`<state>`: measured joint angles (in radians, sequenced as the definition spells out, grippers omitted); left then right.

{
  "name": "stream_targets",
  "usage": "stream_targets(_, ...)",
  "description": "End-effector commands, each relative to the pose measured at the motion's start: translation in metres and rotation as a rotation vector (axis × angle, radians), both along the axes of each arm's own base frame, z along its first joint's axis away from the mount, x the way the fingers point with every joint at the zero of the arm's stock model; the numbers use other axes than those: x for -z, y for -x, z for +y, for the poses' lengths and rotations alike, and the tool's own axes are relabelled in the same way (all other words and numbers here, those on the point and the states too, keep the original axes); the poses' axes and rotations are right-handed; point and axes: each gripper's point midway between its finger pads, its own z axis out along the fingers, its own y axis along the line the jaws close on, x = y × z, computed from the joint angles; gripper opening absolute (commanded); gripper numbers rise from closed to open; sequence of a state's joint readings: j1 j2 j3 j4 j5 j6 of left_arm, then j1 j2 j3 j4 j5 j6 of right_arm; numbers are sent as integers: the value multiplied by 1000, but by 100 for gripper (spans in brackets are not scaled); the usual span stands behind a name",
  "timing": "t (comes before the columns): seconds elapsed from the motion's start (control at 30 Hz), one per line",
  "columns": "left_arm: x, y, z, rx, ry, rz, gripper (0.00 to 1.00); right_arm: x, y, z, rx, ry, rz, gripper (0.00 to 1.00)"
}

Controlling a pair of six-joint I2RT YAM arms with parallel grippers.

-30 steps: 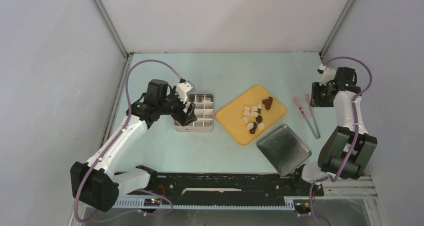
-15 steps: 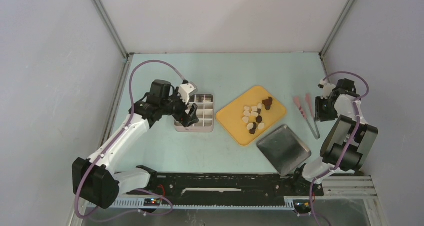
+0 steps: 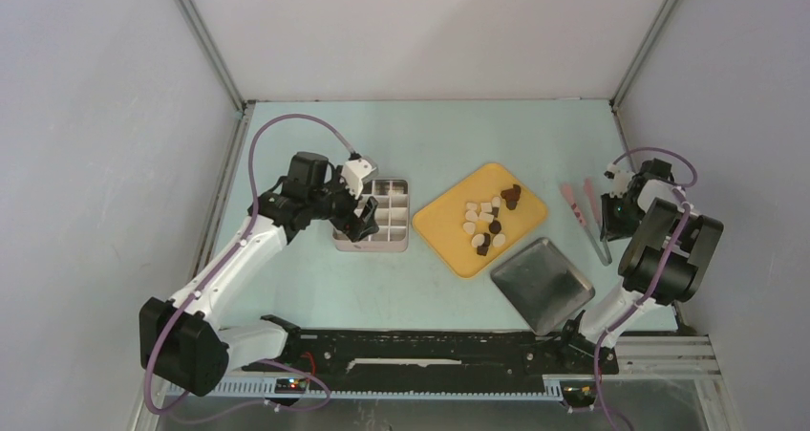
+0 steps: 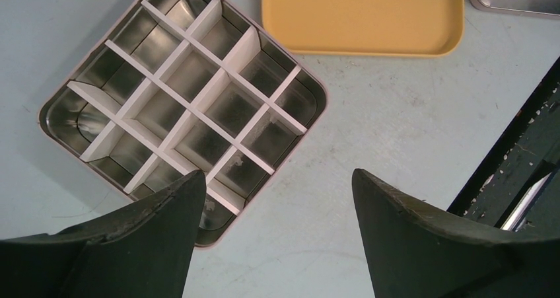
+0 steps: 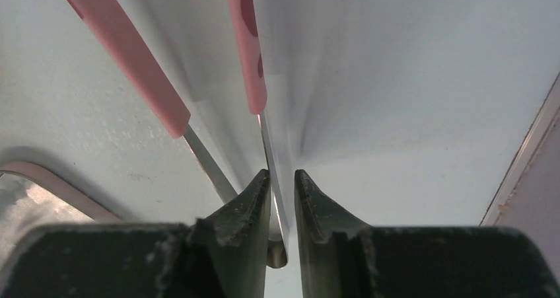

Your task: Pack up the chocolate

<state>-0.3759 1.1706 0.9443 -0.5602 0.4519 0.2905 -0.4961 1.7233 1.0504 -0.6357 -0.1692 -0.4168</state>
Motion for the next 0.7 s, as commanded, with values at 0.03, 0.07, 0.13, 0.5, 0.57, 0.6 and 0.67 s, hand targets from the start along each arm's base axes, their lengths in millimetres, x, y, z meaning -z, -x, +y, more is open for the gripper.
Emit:
stream_targets(0.03, -4, 1, -12, 58, 16, -25, 85, 5, -3, 0, -28, -5, -14, 18)
stream_targets(0.07, -4, 1, -15, 71, 13, -23, 84, 5, -2, 1, -33, -6, -12, 16)
stream_targets(0.13, -5, 3, -21, 103, 2, -32, 83, 8, 0, 3, -42, -7, -3, 14)
stream_targets(0.5, -19, 31, -71, 493, -161, -202, 80, -38, -2, 21, -138, 41, -98, 0)
stream_targets(0.57, -37, 39, -82, 561, -166, -236, 80, -60, -3, 35, -207, 64, -144, 0)
stream_targets(0.6, -50, 40, -90, 582, -160, -262, 78, -68, -3, 44, -247, 76, -160, 0)
stream_targets(0.67, -73, 44, -104, 623, -130, -296, 76, -86, 1, 70, -349, 75, -190, 0)
